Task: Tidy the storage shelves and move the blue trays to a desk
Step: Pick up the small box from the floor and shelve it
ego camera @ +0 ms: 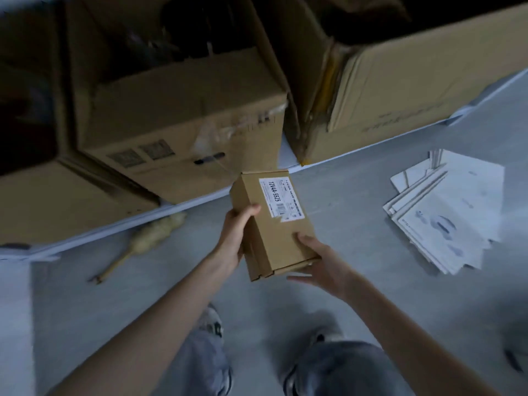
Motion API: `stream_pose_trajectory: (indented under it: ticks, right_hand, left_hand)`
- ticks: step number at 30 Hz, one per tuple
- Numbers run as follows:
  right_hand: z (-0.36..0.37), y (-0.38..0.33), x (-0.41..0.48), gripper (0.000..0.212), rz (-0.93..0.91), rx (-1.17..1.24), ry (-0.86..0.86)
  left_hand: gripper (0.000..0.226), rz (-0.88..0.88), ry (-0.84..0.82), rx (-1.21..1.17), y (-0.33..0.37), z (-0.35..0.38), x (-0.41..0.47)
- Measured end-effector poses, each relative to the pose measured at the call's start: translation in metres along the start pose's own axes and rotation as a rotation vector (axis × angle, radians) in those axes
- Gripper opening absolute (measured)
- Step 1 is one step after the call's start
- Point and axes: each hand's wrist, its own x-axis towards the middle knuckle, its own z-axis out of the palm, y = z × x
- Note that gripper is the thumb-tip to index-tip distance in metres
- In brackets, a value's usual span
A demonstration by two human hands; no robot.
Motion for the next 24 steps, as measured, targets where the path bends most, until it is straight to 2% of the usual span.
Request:
stream_pose_trajectory:
  ticks: [4,7,9,10,12,14,18,24]
  right_hand:
    - [0.057,-0.054,-0.15,0.054,-0.067,-0.049,-0.045]
    - [0.092,-0.104,-0.236,0.071,-0.087,-0.228,-0.108]
    - [0.116,-0.141,-0.276,0.08,-0.125,-0.425,-0.162]
    - [0.13,-0.16,-0.29,0.077,-0.142,-0.524,-0.197]
    - [0.159,-0.19,-0.31,0.058,-0.172,-0.684,-0.25]
    - [0.19,-0.214,-0.321,0.05,-0.214,-0.79,-0.282]
    - [0.255,-0.232,-0.334,0.056,-0.318,-0.791,-0.315]
    - [0.354,-0.214,-0.33,0.077,-0.466,-0.497,-0.22]
  left_hand:
    - [0.072,0.066,-0.051,-0.025,0.09,-0.012,-0.154]
    - [0.099,0.137,0.019,-0.009,0.164,-0.05,-0.24]
    - [0.105,0.169,0.023,0.087,0.212,-0.074,-0.291]
    - [0.097,0.182,-0.009,0.16,0.231,-0.083,-0.314]
    - [0.073,0.192,-0.102,0.288,0.254,-0.097,-0.353]
    - [0.08,0.218,-0.097,0.341,0.264,-0.111,-0.379]
    - [0.099,0.32,0.07,0.095,0.26,-0.152,-0.415]
    - [0.075,0.421,0.204,-0.171,0.262,-0.234,-0.439]
